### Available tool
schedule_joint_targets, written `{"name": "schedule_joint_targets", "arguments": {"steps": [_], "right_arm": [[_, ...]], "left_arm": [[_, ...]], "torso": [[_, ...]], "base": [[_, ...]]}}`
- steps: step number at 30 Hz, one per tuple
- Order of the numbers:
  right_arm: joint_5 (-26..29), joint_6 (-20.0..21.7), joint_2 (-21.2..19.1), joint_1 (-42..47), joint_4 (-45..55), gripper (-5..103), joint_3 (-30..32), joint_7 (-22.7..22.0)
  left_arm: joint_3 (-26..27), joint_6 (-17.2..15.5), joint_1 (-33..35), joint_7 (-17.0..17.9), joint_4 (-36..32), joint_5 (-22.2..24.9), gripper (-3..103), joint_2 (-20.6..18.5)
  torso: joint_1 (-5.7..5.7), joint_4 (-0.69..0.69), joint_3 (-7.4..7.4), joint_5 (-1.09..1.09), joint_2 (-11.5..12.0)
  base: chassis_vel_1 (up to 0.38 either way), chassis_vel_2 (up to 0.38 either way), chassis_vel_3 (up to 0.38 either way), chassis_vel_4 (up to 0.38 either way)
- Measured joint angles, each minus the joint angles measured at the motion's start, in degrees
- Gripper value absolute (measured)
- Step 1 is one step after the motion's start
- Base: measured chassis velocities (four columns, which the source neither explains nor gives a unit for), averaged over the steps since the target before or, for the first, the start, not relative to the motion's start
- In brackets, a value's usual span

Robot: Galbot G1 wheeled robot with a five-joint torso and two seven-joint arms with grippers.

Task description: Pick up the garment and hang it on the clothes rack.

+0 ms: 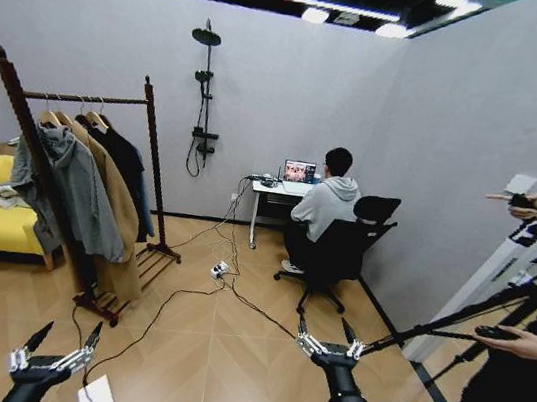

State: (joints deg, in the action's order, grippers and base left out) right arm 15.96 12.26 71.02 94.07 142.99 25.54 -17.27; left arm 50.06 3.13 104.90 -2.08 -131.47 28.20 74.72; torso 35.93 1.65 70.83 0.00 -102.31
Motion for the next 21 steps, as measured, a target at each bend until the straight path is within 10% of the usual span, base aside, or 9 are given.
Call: {"name": "schedule_joint_targets", "arguments": {"steps": [8,21], "right_arm": [[12.8,-3.0,-13.8,-3.5,-6.6,100,13.3,6.7],[16.5,-4.8,-11.9,-14.8,-19.7,100,19.3,20.0]], "left_arm": [[0.0,0.0,0.0,0.0,0.0,0.0,100,0.0],[0.0,0.0,0.0,0.0,0.0,0.0,100,0.0]], "torso": [[0.01,-0.02,0.01,0.03,0.0],[0.01,-0.01,0.01,0.0,0.0]], "base": [[0.0,0.0,0.0,0.0],[0.0,0.0,0.0,0.0]]}}
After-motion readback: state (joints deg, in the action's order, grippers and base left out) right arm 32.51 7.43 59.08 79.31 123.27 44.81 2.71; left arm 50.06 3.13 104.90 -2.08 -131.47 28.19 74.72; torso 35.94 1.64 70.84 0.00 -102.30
